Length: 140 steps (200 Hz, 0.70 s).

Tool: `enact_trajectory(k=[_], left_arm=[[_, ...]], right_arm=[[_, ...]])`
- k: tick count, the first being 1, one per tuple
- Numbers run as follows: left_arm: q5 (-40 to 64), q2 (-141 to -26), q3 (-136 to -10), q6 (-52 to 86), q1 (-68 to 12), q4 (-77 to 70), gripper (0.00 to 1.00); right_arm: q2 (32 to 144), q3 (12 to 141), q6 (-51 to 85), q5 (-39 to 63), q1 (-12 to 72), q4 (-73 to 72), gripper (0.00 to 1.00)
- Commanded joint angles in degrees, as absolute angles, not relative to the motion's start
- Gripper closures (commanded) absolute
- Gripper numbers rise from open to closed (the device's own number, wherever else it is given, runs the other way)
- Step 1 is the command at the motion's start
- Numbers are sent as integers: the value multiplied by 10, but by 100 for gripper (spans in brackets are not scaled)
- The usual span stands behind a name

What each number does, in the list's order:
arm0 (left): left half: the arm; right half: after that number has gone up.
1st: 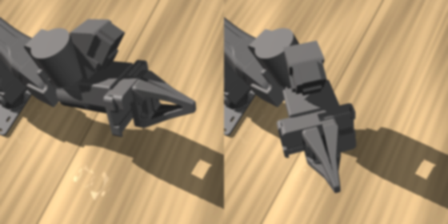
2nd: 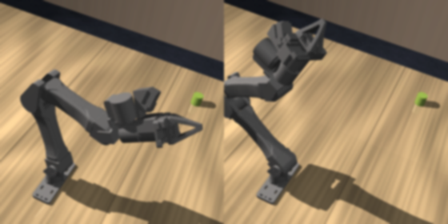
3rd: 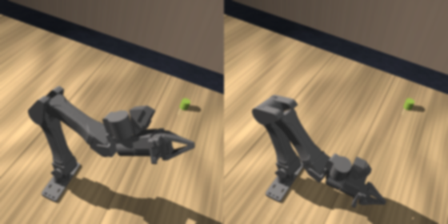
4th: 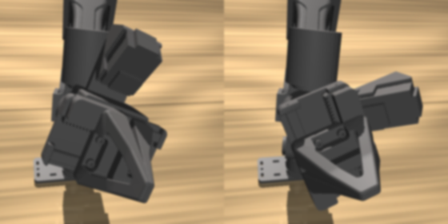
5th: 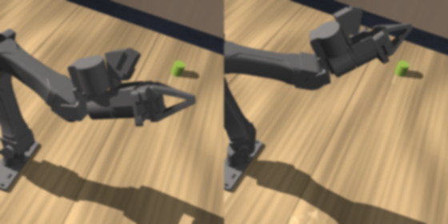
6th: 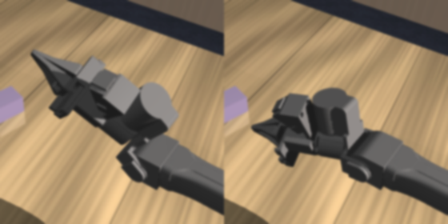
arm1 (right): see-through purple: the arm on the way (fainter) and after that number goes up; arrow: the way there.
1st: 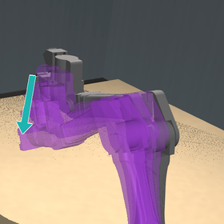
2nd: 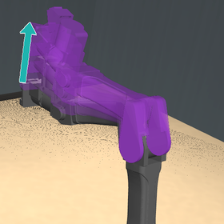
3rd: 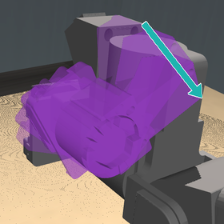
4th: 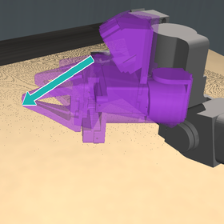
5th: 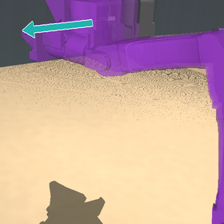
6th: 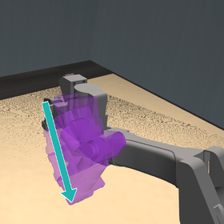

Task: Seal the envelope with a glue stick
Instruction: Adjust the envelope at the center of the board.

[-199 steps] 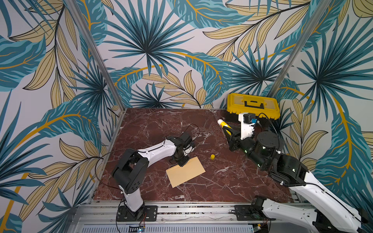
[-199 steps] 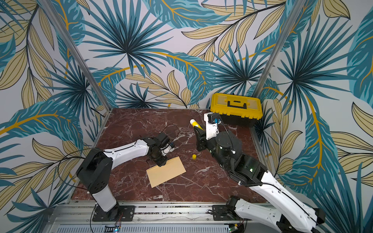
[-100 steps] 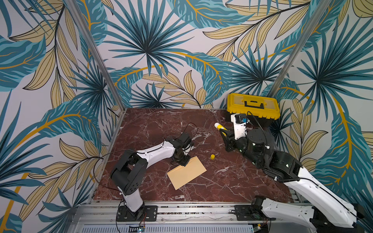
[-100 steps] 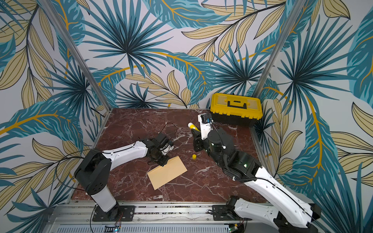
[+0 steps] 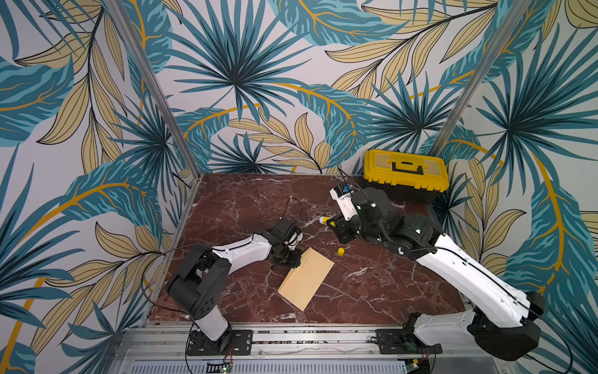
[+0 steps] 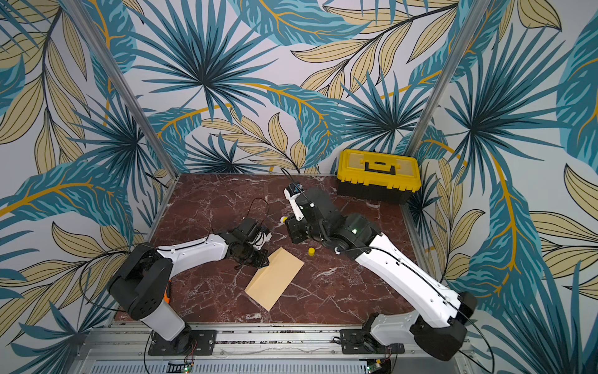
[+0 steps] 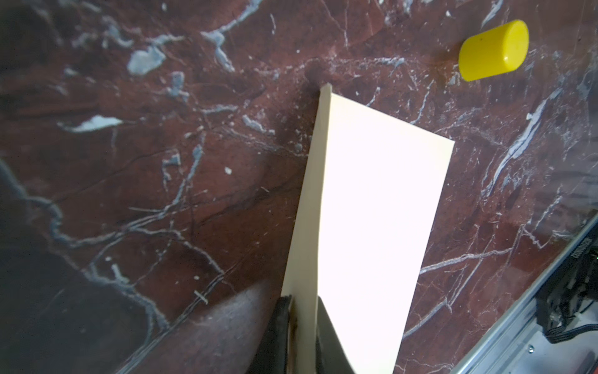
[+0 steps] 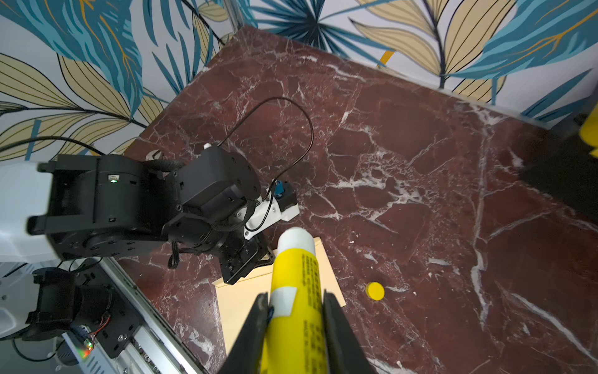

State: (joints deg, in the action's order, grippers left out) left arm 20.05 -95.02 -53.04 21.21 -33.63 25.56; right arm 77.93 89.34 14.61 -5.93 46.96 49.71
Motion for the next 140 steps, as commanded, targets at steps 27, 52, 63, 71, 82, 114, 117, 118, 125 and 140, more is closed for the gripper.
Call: enact_trajectory(k=[27, 52, 63, 71, 82, 114, 117, 118, 125, 140], left_arm=[[251, -933, -489, 244, -311, 174, 71], [256, -919, -472, 243, -298, 168, 65], [261, -910, -464, 242, -293, 163, 64], [264, -905, -458, 241, -289, 161, 64], [269, -902, -453, 241, -285, 161, 64], [288, -888, -437, 244, -280, 129, 61], [290, -887, -435, 245, -279, 126, 61], [291, -887, -434, 246, -279, 125, 61], [294, -885, -430, 247, -278, 121, 61], [293, -880, -425, 245, -275, 121, 65]], right_arm=[[870, 915, 225, 14, 465, 575, 100], [918, 931, 278, 4, 465, 614, 100], [947, 946, 289, 14, 465, 642, 100], [969, 955, 302, 22, 465, 659, 100], [997, 964, 314, 38, 464, 678, 100], [1049, 966, 338, 53, 468, 690, 100], [1052, 966, 340, 51, 468, 690, 100], [1052, 966, 341, 50, 468, 690, 100], [1057, 965, 345, 48, 468, 687, 100], [1066, 963, 353, 48, 468, 678, 100]])
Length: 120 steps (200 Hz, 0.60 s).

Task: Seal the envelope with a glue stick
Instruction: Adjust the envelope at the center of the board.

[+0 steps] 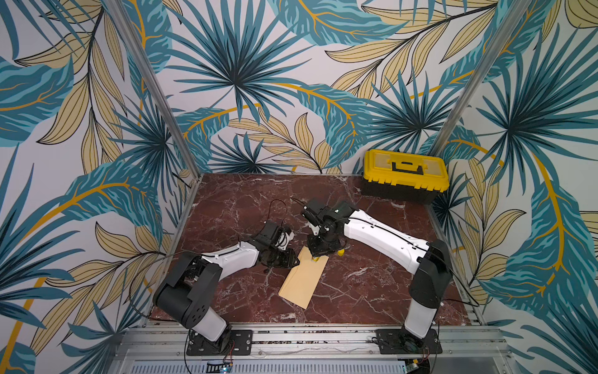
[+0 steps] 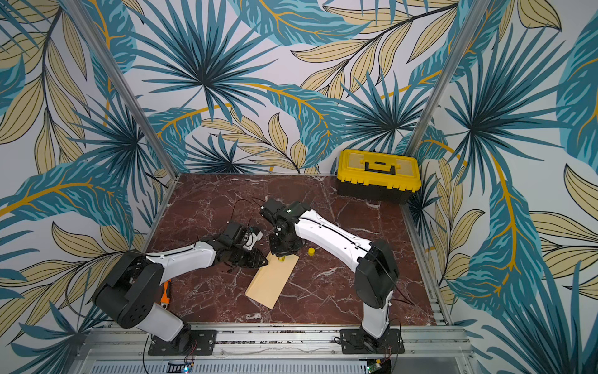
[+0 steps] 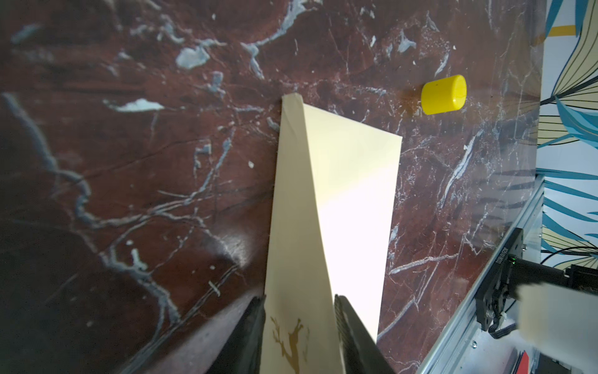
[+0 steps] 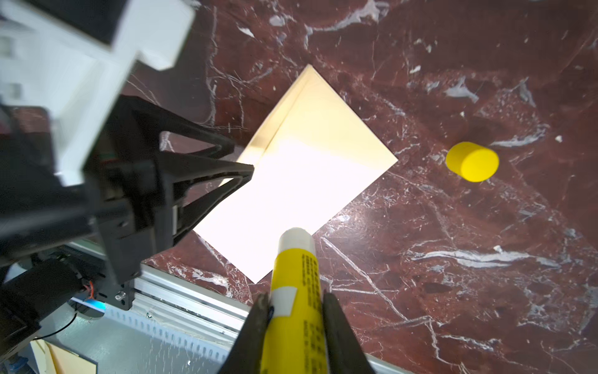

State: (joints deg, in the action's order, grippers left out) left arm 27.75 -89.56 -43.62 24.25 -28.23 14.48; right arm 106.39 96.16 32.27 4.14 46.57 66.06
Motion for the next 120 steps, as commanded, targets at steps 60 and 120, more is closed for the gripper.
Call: enact_trajectory(k=[60, 120], left_arm=[[291, -867, -402, 237, -268, 92, 82], [312, -862, -382, 253, -263, 57, 81]], right_arm=[[1100, 964, 377, 73, 474, 640, 100], [1139, 975, 411, 64, 477, 614, 100]])
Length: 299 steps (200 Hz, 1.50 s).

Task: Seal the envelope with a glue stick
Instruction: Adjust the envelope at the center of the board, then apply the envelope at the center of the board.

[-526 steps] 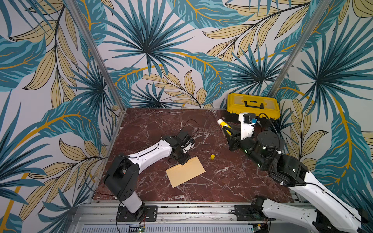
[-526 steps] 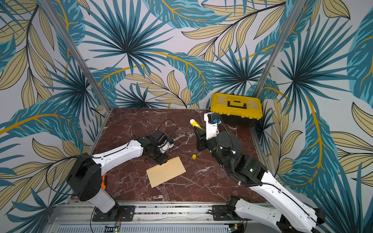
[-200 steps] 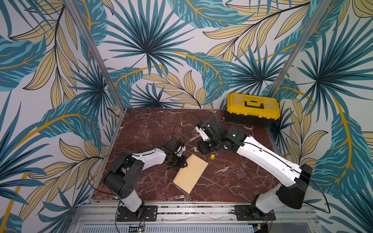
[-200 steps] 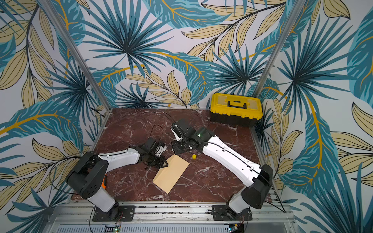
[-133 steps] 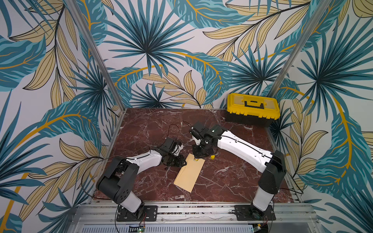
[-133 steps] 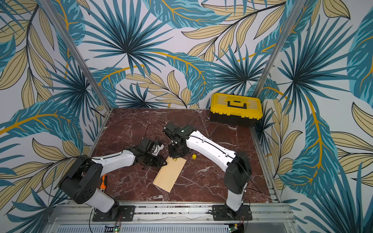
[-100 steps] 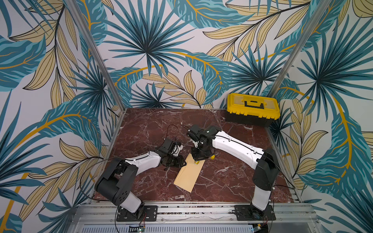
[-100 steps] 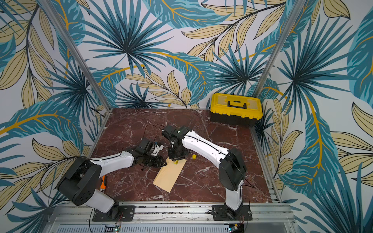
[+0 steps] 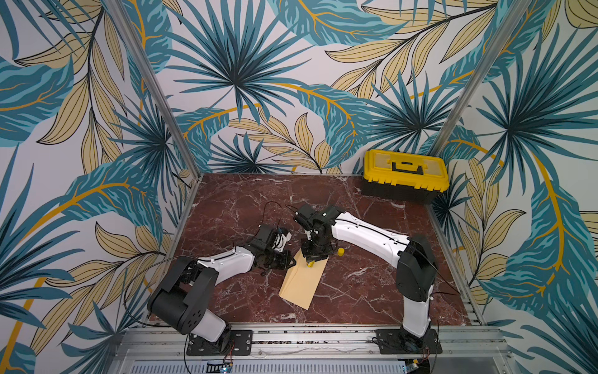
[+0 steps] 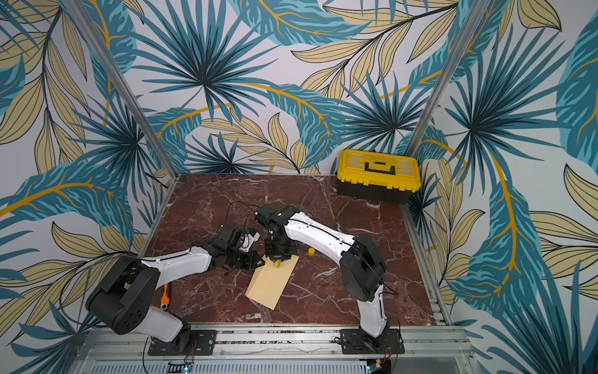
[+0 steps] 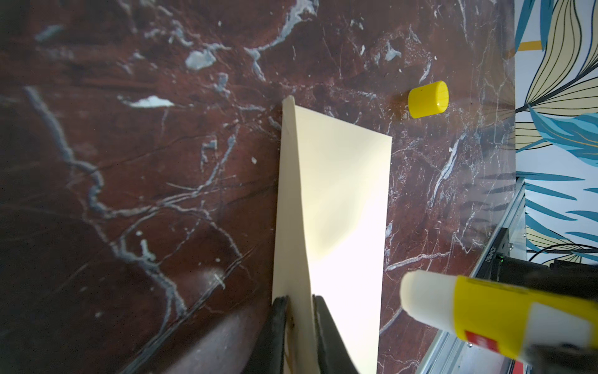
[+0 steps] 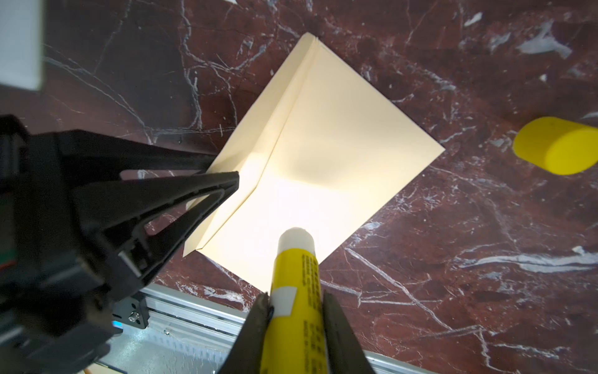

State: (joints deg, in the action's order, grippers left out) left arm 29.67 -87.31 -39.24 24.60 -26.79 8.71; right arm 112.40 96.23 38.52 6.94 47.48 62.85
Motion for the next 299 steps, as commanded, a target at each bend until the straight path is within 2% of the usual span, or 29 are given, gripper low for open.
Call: enact_trajectory(k=[1, 92, 299], left_arm=[[313, -863, -382, 253, -263, 57, 81], [333, -870, -352, 272, -254, 5, 82], [345, -873, -343, 272, -243, -3, 83]], right_arm=[[1139, 975, 412, 64, 477, 614, 100], [1185, 981, 446, 60, 485, 577, 100], [1201, 943, 454, 37, 504, 573, 100]])
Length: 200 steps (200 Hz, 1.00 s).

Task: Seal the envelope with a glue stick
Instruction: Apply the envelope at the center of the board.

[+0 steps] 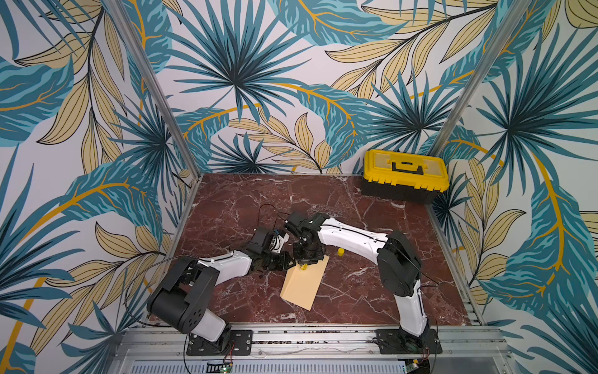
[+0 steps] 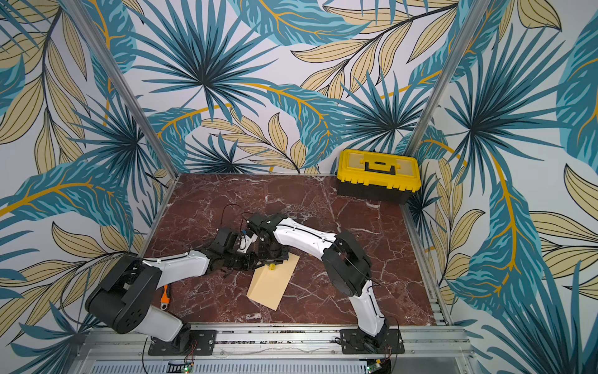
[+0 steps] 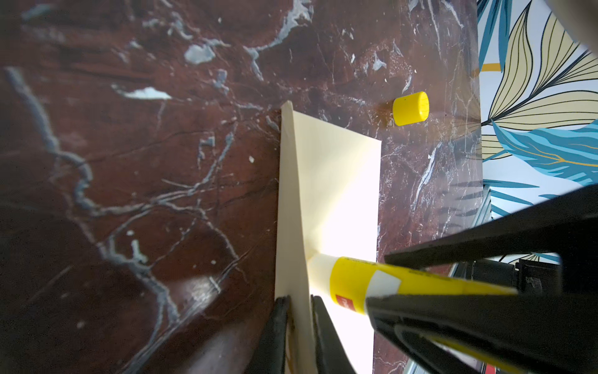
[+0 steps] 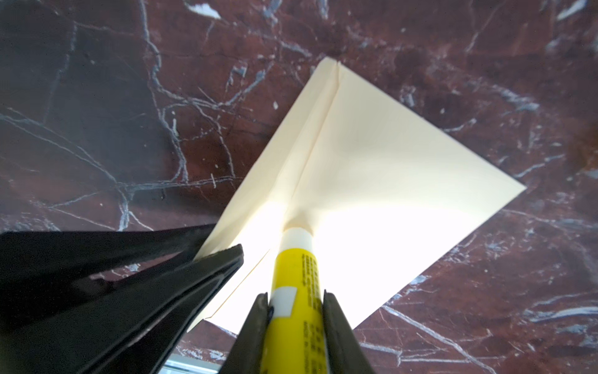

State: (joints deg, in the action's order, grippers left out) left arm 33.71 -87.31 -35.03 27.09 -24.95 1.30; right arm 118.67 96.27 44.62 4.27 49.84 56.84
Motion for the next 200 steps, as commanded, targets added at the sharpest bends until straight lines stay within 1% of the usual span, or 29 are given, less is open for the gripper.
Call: enact_trajectory(k=[1, 23, 78, 93, 122, 140, 162, 200], left_arm=[[345, -873, -342, 272, -243, -3, 83], [344, -874, -338, 277, -242, -11, 85], [349, -873, -336, 278, -240, -13, 85], [349, -875, -336, 279, -240, -15, 87], [353, -877, -337, 277, -240, -14, 92], [358, -878, -337, 274, -240, -14, 93], [363, -879, -339, 272, -240, -13, 93], [371, -881, -340, 269, -240, -11, 93]], right_arm=[[1201, 943, 454, 36, 504, 573, 100], [1202, 939, 454, 43, 507, 576, 100], [1212, 940, 446, 67, 523, 598, 100], [1214, 940, 446, 69, 526, 604, 100], [1220, 953, 439, 36, 527, 636, 100], [1225, 971, 433, -3, 527, 665, 100], [1225, 975, 435, -28, 527, 658, 100], [1235, 980, 441, -21, 527, 628, 100]])
